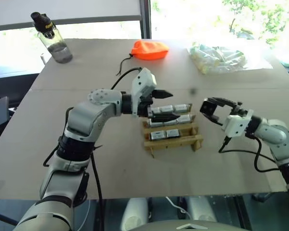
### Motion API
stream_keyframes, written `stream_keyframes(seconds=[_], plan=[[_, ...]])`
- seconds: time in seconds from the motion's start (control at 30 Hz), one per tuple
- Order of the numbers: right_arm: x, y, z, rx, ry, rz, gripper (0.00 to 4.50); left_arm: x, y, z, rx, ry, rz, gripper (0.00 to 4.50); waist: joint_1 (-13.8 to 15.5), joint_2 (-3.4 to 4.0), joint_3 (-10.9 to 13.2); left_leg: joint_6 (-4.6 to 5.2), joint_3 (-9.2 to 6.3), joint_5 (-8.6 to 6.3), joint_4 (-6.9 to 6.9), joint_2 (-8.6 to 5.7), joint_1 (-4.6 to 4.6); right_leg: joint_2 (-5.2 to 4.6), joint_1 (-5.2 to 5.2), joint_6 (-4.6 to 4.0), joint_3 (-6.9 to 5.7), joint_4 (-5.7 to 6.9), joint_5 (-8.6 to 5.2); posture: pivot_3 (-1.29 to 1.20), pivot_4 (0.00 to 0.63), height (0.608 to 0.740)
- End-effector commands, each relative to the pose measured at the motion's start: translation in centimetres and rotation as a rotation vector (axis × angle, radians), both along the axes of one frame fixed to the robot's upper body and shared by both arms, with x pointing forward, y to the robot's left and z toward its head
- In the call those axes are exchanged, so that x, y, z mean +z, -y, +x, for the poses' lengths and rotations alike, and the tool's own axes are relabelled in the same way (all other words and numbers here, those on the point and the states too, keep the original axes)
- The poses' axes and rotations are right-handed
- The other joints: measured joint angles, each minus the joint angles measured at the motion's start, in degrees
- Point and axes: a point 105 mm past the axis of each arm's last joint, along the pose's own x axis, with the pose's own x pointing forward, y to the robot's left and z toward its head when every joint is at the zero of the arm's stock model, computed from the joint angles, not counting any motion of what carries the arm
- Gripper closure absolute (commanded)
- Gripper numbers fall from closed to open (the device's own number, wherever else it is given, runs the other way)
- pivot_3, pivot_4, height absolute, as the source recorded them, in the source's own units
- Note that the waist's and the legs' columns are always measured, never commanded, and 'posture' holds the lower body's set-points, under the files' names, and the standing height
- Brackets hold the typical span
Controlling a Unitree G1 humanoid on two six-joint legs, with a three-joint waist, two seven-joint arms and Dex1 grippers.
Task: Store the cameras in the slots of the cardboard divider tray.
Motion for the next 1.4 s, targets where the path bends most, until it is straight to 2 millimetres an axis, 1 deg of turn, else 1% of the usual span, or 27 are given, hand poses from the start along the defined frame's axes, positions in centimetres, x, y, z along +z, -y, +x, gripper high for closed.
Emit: stream_keyframes(seconds=[0.03, 0.1, 0.3, 0.47, 0.7, 0.9, 1.03, 1.07, 1.1, 1.13, 1.2, 1.23, 1.27, 1.3, 1.33, 1.37, 1.4], plan=[[1.9, -2.5, -1.2, 0.180, 0.196, -0.141, 2.54, 0.7, 1.1, -0.4, -0.057, 0.045, -0.004, 0.00, 0.0, 0.00, 0.0, 0.00, 0.01, 0.00, 0.00, 0.00, 0.00, -0.01, 0.00, 0.00, 0.00, -0.01, 0.00, 0.00, 0.150, 0.726], [2.1, -3.5, -1.4, 0.234, 0.246, -0.181, 2.54, 0.7, 1.5, -0.4, -0.070, 0.042, -0.006, 0.00, 0.0, -0.01, 0.0, 0.00, 0.02, 0.00, 0.00, 0.00, -0.02, -0.03, -0.01, 0.00, -0.01, -0.02, 0.00, 0.00, 0.150, 0.726], [2.2, -5.0, -1.7, 0.294, 0.309, -0.211, 2.54, 0.3, 1.7, -0.6, -0.085, 0.035, 0.003, 0.00, 0.4, -0.02, 0.0, -0.01, 0.01, 0.00, 0.01, -0.01, -0.05, -0.10, 0.00, 0.00, -0.08, -0.02, 0.00, 0.00, 0.150, 0.726], [2.1, -5.2, -1.5, 0.297, 0.316, -0.212, 2.54, 0.2, 1.6, -0.7, -0.086, 0.020, 0.004, 0.00, 0.3, -0.02, 0.0, -0.02, 0.03, 0.01, 0.06, -0.01, -0.02, -0.11, 0.00, 0.00, -0.07, 0.02, 0.00, 0.00, 0.150, 0.726], [2.2, -5.5, -1.5, 0.309, 0.330, -0.223, 2.54, -1.1, 1.8, -1.0, -0.099, -0.010, 0.052, 0.00, 0.3, -0.02, 0.0, -0.03, 0.03, 0.01, 0.06, -0.01, -0.03, -0.11, 0.00, 0.00, -0.06, 0.03, 0.00, 0.00, 0.150, 0.726], [2.5, -5.8, -1.5, 0.308, 0.342, -0.213, 2.54, -1.1, 1.8, -0.8, -0.096, -0.008, 0.058, 0.00, 0.2, -0.02, 0.0, -0.03, 0.02, 0.01, 0.06, 0.00, -0.02, -0.11, 0.00, 0.00, -0.06, 0.03, 0.00, 0.00, 0.150, 0.726], [2.3, -5.8, -1.7, 0.308, 0.336, -0.211, 2.54, -1.1, 1.9, -0.8, -0.097, -0.008, 0.055, 0.00, 0.2, -0.02, 0.0, -0.03, 0.02, 0.01, 0.06, -0.01, -0.02, -0.11, 0.00, 0.00, -0.06, 0.03, 0.00, 0.00, 0.150, 0.726], [2.2, -5.7, -1.7, 0.307, 0.333, -0.212, 2.54, -1.1, 1.9, -0.8, -0.099, -0.008, 0.052, 0.55, 0.2, -0.02, 0.0, -0.02, 0.02, 0.01, 0.06, 0.00, -0.02, -0.11, 0.00, 0.00, -0.06, 0.03, 0.00, 0.00, 0.150, 0.726], [2.2, -5.7, -1.7, 0.306, 0.330, -0.213, 2.54, -1.0, 1.9, -0.9, -0.101, -0.009, 0.050, 0.79, 0.2, -0.02, 0.0, -0.03, 0.02, 0.01, 0.06, -0.01, -0.02, -0.11, 0.00, 0.00, -0.06, 0.03, 0.00, 0.00, 0.150, 0.726], [2.1, -5.6, -1.7, 0.305, 0.327, -0.215, 2.54, -1.0, 2.0, -0.9, -0.104, -0.006, 0.048, 1.19, 0.2, -0.02, 0.0, -0.03, 0.03, 0.01, 0.06, -0.01, -0.02, -0.11, 0.00, 0.00, -0.06, 0.03, 0.00, 0.00, 0.150, 0.726], [2.0, -5.6, -1.7, 0.304, 0.324, -0.219, 2.54, -0.8, 2.1, -1.0, -0.108, -0.006, 0.039, 2.10, 0.2, -0.02, 0.0, -0.02, 0.03, 0.01, 0.06, -0.01, -0.02, -0.11, 0.00, 0.00, -0.05, 0.03, 0.00, 0.00, 0.150, 0.726], [2.0, -5.5, -1.7, 0.304, 0.324, -0.221, 2.54, -0.7, 2.1, -1.1, -0.110, -0.008, 0.034, 2.77, 0.2, -0.02, 0.0, -0.03, 0.03, 0.01, 0.06, 0.00, -0.03, -0.11, 0.00, 0.00, -0.06, 0.03, 0.00, 0.00, 0.150, 0.726], [2.0, -5.5, -1.7, 0.304, 0.323, -0.222, 2.54, -0.7, 2.1, -1.1, -0.112, -0.008, 0.033, 3.10, 0.2, -0.02, 0.0, -0.03, 0.02, 0.01, 0.06, -0.01, -0.03, -0.11, 0.00, 0.00, -0.06, 0.03, 0.00, 0.00, 0.150, 0.726], [1.9, -5.5, -1.7, 0.306, 0.321, -0.229, 2.54, -0.7, 2.1, -1.2, -0.112, -0.008, 0.033, 3.57, 0.2, -0.02, 0.0, -0.02, 0.02, 0.01, 0.06, 0.00, -0.03, -0.11, 0.00, 0.00, -0.06, 0.03, 0.00, 0.00, 0.150, 0.726], [1.8, -5.5, -1.7, 0.307, 0.320, -0.234, 2.54, -0.7, 2.1, -1.2, -0.112, -0.008, 0.034, 3.83, 0.2, -0.02, 0.0, -0.02, 0.02, 0.01, 0.06, 0.00, -0.02, -0.11, 0.00, 0.00, -0.05, 0.03, 0.00, 0.00, 0.150, 0.726], [1.7, -5.5, -1.7, 0.306, 0.317, -0.245, 2.54, -0.8, 2.1, -1.2, -0.111, -0.007, 0.035, 3.82, 0.2, -0.02, 0.0, -0.02, 0.02, 0.01, 0.06, 0.00, -0.02, -0.11, 0.00, 0.00, -0.05, 0.03, 0.00, 0.00, 0.150, 0.726], [1.3, -5.4, -1.8, 0.324, 0.314, -0.282, 1.52, -0.8, 2.1, -1.2, -0.110, -0.007, 0.035, 3.82, 0.2, -0.02, 0.0, -0.03, 0.02, 0.01, 0.06, 0.00, -0.03, -0.11, 0.00, 0.00, -0.06, 0.03, 0.00, 0.00, 0.150, 0.726]])
